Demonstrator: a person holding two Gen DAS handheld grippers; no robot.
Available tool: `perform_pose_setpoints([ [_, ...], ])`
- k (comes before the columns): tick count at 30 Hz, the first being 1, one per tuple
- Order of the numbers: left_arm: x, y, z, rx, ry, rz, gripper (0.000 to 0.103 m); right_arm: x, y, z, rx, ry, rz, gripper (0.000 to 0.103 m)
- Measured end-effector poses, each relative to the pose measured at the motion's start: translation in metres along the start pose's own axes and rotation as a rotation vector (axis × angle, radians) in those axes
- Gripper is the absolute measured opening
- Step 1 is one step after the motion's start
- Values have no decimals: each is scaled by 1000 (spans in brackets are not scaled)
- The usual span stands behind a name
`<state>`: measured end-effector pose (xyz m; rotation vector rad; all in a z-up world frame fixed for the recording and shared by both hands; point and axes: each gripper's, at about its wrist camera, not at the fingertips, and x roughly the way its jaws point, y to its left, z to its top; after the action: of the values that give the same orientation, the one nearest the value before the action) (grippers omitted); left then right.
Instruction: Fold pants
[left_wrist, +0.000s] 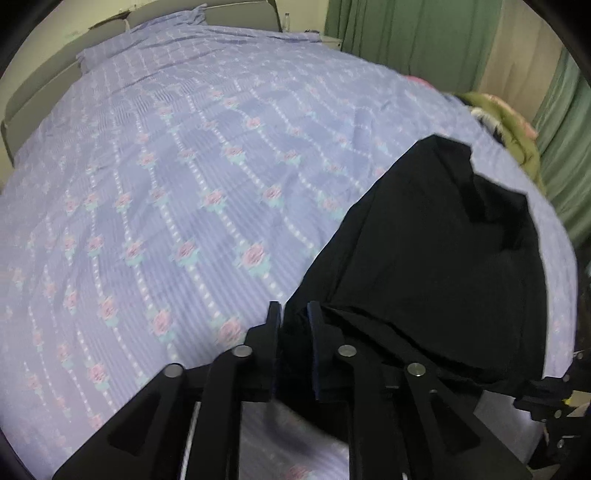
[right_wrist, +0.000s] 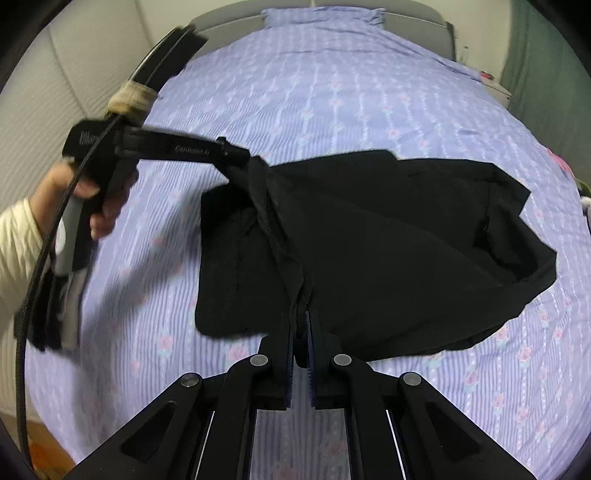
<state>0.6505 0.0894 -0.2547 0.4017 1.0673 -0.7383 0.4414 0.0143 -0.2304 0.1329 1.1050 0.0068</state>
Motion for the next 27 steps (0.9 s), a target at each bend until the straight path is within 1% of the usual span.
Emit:
perform_pose_setpoints([
  [2, -5, 2, -7, -7, 2, 23, 34, 1, -2, -6, 15, 29, 18, 7],
  [3, -8, 3, -9, -11, 4, 50, 53, 1, -3, -8, 26, 41, 24, 7],
  [4, -12, 3, -11, -16, 5, 80, 65, 2, -4, -9, 33, 52, 23, 8],
  [5, -18, 3, -13, -13, -1, 115, 65, 3, -5, -11, 38, 71, 24, 13],
  [6, -23, 2, -14, -3, 1, 134, 65, 5, -7, -12, 40, 94, 28, 20],
  [7, -27, -1, -14, 11, 3, 148, 65, 5, -10, -13, 47, 115, 32, 37],
  [8, -34, -8, -11, 48, 2, 175, 65, 2, -15, -16, 64, 124, 32, 47],
  [9, -39, -17, -8, 90, -1, 199, 65, -4, -22, -19, 80, 122, 33, 48],
  [11, -49, -37, 1, 165, -16, 222, 68, -23, -39, -20, 112, 85, 28, 48],
  [13, -61, -61, 19, 204, -62, 190, 73, -46, -58, -15, 128, 11, -14, 48],
  [15, -68, -77, 37, 198, -108, 145, 75, -68, -82, -7, 132, -88, -80, 48],
  [16, -69, -84, 48, 186, -128, 108, 77, -77, -100, 0, 135, -146, -122, 50],
  [17, -67, -91, 59, 170, -141, 64, 77, -82, -117, 7, 137, -186, -145, 53],
  [18, -62, -100, 73, 152, -148, 15, 77, -82, -129, 13, 140, -210, -157, 54],
  [19, -54, -108, 85, 137, -149, -19, 77, -80, -146, 20, 143, -231, -169, 54],
  [20, -46, -116, 96, 132, -145, -37, 77, -74, -169, 30, 141, -243, -176, 54],
  [22, -29, -131, 113, 133, -136, -68, 77, -63, -201, 45, 142, -258, -164, 54],
  [25, 5, -154, 132, 140, -86, -90, 77, -39, -243, 62, 173, -239, -88, 54],
  [27, 19, -167, 135, 146, -62, -98, 77, -15, -269, 71, 194, -202, -26, 54],
])
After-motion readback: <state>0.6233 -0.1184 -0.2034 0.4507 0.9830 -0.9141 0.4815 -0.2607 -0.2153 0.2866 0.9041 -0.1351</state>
